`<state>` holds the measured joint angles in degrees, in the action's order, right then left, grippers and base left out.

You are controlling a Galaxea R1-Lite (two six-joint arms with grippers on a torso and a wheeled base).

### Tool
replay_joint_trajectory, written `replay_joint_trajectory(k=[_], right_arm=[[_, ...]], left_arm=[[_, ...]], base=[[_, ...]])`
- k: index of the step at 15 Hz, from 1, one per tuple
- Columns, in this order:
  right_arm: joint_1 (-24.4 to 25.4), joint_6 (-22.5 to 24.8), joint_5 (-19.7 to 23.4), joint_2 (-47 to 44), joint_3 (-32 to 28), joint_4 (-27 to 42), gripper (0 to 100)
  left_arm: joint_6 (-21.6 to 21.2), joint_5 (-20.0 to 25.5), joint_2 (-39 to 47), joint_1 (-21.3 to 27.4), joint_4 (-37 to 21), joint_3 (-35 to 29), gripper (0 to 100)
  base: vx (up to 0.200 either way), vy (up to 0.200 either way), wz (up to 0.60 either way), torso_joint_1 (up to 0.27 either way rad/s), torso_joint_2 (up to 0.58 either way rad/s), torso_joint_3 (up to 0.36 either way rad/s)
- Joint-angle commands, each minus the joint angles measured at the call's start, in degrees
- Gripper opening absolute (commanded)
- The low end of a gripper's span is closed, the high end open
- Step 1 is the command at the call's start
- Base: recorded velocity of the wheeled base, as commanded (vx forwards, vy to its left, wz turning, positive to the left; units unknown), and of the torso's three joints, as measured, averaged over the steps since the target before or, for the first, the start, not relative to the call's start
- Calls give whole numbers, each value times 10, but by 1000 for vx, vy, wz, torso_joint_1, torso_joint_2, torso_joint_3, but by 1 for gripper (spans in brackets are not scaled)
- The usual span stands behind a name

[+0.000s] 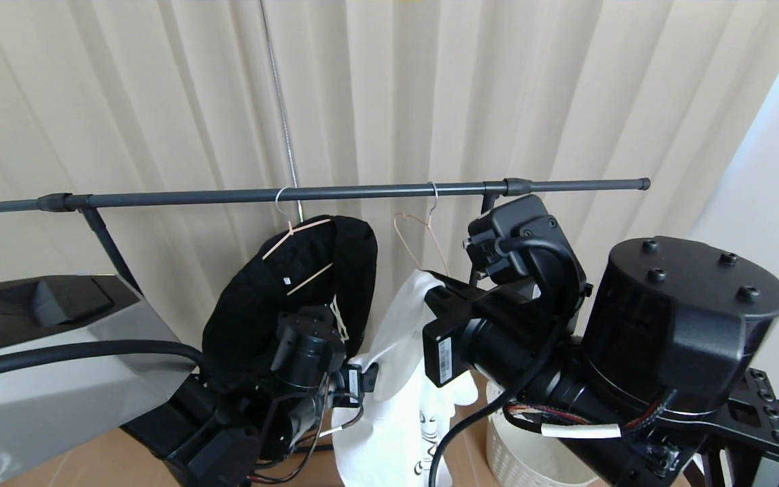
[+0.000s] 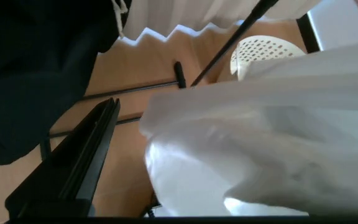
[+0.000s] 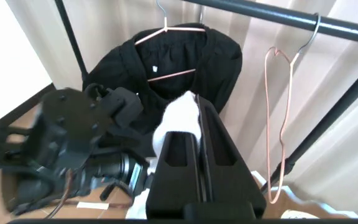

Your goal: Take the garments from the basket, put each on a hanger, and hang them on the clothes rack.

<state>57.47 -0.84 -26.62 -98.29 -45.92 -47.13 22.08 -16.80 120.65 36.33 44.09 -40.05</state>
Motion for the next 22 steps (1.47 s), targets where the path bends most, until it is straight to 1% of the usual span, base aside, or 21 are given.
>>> replay_joint_trajectory(k=[1, 3, 5, 8, 9, 10, 12, 14, 17, 19, 20, 21, 22], right_arm=[[-22, 1, 0, 16, 15, -1, 0], [-59, 3, 0, 13, 22, -1, 0], [-97, 23, 0, 9, 23, -1, 0], [-139, 37, 0, -4, 22, -1, 0], [-149, 44, -1, -11, 22, -1, 0], [-157, 47, -3, -20, 22, -1, 0], [-173, 58, -25, -43, 21, -2, 0], [-179, 65, -28, -56, 22, -2, 0], [-184, 95, -32, -62, 29, 3, 0], [-186, 160, -36, -54, 55, 11, 0], [-186, 171, -40, -54, 46, 33, 0], [-186, 170, -40, -52, 22, 67, 0], [-186, 168, -39, -49, -9, 117, 0]], left_arm=[[-5, -2, 14, -9, 2, 4, 100], [-9, -10, 6, -9, 2, 12, 100], [-32, -12, -25, -8, 3, 27, 100], [-37, -11, -67, -8, 3, 32, 100], [-41, -11, -76, -6, 3, 38, 0], [-41, -11, -82, -5, 3, 41, 0], [-48, -11, -103, 3, 3, 52, 0], [-53, -10, -126, 13, 3, 57, 0], [-72, -10, -164, 16, 2, 51, 0], [-93, -6, -177, 14, 1, 35, 0], [-99, -5, -176, 12, -1, 23, 0], [-106, -4, -176, 12, -2, 12, 0], [-111, 1, -174, 12, -4, 0, 0]], base=[[0, 0, 0, 0, 0, 0], [0, 0, 0, 0, 0, 0], [0, 0, 0, 0, 0, 0], [0, 0, 0, 0, 0, 0], [0, 0, 0, 0, 0, 0], [0, 0, 0, 0, 0, 0], [0, 0, 0, 0, 0, 0], [0, 0, 0, 0, 0, 0], [0, 0, 0, 0, 0, 0], [0, 0, 0, 0, 0, 0], [0, 0, 0, 0, 0, 0], [0, 0, 0, 0, 0, 0], [0, 0, 0, 0, 0, 0]])
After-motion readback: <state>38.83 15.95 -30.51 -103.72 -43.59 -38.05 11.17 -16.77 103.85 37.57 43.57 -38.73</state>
